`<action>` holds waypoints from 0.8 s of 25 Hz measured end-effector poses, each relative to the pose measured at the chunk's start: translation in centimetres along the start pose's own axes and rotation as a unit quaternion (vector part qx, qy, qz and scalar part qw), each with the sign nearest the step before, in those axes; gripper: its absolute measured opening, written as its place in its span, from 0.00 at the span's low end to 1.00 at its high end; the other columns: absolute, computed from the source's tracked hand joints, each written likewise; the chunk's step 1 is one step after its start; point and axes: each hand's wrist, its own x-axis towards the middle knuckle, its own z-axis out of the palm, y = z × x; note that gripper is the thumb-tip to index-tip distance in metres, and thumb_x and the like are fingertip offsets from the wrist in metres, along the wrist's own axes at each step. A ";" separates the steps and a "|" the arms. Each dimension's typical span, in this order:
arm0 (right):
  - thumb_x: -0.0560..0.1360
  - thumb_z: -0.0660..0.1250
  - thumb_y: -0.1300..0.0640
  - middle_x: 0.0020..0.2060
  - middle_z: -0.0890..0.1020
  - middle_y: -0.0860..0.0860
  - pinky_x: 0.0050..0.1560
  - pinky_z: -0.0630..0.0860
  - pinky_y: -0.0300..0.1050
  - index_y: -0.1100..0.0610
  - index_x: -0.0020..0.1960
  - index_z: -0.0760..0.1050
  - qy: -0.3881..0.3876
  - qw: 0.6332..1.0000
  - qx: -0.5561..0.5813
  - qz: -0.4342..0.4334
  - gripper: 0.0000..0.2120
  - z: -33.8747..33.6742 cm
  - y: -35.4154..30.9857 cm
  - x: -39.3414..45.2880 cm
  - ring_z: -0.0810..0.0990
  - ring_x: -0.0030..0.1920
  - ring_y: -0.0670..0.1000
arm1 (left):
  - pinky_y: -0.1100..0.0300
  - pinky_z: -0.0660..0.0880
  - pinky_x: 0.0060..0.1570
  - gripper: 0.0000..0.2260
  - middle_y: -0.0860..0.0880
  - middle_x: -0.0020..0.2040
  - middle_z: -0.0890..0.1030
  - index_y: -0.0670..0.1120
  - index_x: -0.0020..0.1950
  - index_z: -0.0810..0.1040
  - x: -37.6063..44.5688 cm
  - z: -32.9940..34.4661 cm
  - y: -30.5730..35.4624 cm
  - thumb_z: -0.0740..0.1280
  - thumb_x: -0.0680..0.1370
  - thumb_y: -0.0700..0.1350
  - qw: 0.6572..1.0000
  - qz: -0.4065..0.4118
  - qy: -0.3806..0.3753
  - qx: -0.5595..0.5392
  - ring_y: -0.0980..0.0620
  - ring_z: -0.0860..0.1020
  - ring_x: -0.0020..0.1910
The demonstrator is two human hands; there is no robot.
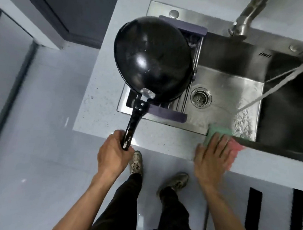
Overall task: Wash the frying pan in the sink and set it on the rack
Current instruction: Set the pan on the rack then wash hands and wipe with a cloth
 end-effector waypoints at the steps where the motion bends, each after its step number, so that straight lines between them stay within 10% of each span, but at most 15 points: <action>1: 0.82 0.43 0.43 0.79 0.53 0.63 0.78 0.41 0.61 0.61 0.80 0.51 -0.014 0.999 -0.003 -0.045 0.33 0.5 -3.0 -1.5 0.50 0.79 0.64 | 0.60 0.68 0.35 0.17 0.58 0.42 0.79 0.56 0.54 0.72 0.3 -0.4 0.0 0.72 0.67 0.50 1.000 -0.002 -0.012 -0.008 0.56 0.76 0.37; 6: 0.81 0.39 0.43 0.78 0.40 0.49 0.75 0.28 0.47 0.51 0.79 0.42 -0.178 0.948 0.219 -0.145 0.28 2.1 -17.2 -7.5 0.37 0.79 0.51 | 0.67 0.64 0.29 0.11 0.61 0.34 0.77 0.59 0.44 0.70 0.7 -2.5 -0.3 0.70 0.67 0.55 0.997 0.012 -0.048 -0.056 0.64 0.75 0.31; 9: 0.80 0.49 0.44 0.78 0.60 0.46 0.77 0.48 0.38 0.51 0.76 0.63 -0.180 0.862 0.470 -0.057 0.27 0.0 -19.1 -7.8 0.54 0.78 0.40 | 0.66 0.69 0.30 0.10 0.62 0.34 0.77 0.57 0.40 0.71 1.6 -3.9 -1.3 0.73 0.68 0.49 0.984 0.037 -0.117 -0.131 0.61 0.75 0.31; 11: 0.78 0.59 0.41 0.62 0.79 0.45 0.62 0.66 0.28 0.45 0.64 0.75 -0.145 0.877 0.457 -0.038 0.18 -1.5 -18.5 -7.2 0.72 0.63 0.33 | 0.60 0.74 0.38 0.08 0.57 0.34 0.75 0.55 0.41 0.74 2.1 -4.1 -1.7 0.71 0.69 0.44 0.957 0.025 -0.173 -0.231 0.56 0.75 0.34; 14: 0.75 0.70 0.44 0.37 0.80 0.44 0.35 0.69 0.27 0.45 0.55 0.72 -0.196 0.907 0.374 -0.005 0.12 -1.8 -19.2 -6.0 0.78 0.39 0.34 | 0.53 0.74 0.43 0.09 0.47 0.40 0.78 0.48 0.46 0.76 2.5 -3.5 -1.5 0.62 0.70 0.37 0.923 -0.004 -0.225 -0.311 0.46 0.76 0.42; 20: 0.78 0.64 0.45 0.41 0.82 0.48 0.41 0.77 0.45 0.54 0.51 0.75 -0.191 0.952 0.238 -0.008 0.12 -1.2 -19.8 -4.5 0.82 0.40 0.49 | 0.61 0.69 0.49 0.09 0.51 0.47 0.69 0.48 0.49 0.75 2.4 -1.2 -1.0 0.55 0.80 0.44 0.986 0.143 -0.082 -0.032 0.52 0.67 0.48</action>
